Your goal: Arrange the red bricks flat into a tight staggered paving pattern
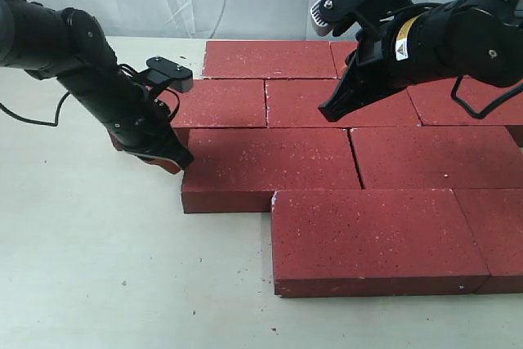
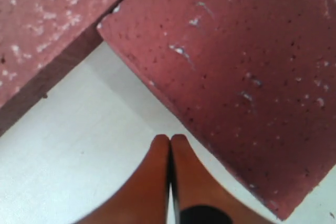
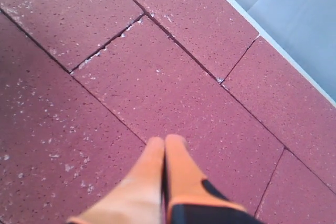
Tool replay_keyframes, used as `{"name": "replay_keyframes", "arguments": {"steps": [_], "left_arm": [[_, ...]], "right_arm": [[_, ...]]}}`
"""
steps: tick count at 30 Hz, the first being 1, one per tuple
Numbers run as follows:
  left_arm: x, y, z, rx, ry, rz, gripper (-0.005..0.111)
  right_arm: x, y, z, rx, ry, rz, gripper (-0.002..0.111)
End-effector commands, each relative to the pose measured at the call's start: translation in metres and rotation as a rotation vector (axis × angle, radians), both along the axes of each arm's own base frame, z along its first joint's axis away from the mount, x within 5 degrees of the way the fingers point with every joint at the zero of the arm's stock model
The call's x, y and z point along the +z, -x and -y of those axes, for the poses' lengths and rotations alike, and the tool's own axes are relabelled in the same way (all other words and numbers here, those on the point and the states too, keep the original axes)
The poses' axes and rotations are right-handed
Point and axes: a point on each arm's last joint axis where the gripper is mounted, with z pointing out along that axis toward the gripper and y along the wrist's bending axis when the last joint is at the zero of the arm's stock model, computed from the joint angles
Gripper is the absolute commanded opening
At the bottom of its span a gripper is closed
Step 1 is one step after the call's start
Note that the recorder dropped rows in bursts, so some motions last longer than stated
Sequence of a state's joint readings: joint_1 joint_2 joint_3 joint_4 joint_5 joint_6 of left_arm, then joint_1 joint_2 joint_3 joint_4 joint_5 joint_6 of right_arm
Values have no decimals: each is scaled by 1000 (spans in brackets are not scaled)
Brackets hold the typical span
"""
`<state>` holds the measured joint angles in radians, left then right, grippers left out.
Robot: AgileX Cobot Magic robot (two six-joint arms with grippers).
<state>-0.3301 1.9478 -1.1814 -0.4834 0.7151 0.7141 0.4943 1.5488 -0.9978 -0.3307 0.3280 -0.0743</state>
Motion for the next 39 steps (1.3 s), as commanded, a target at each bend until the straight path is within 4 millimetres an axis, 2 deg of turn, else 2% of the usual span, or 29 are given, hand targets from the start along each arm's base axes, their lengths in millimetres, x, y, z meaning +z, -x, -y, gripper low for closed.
{"name": "replay_keyframes", "arguments": {"steps": [1,11,19,24,29,35,39], "left_arm": [[1,0,7,-6,14,12,0],[2,-1,8,-6,27,18,0],[4,5,-2,-68,-29,-31,0],[25,13,-6,-48,-34,-48,0],[52,11,-7,9,0,70,0],[92,-11,-2,171,124,314,0],[110,-17,-3,194,122,359,0]], "right_arm": [[-1,0,2,-3,4,1,-1],[-1,0,2,-3,4,1,-1],[-1,0,2,-3,4,1,-1],[-1,1,1,-24,-32,-18,-1],[3,-1,-2,-35,-86,-5,-1],[28,-9,-4,-65,-90,-7,-1],[46,-10,2,-101,16,-60,-1]]}}
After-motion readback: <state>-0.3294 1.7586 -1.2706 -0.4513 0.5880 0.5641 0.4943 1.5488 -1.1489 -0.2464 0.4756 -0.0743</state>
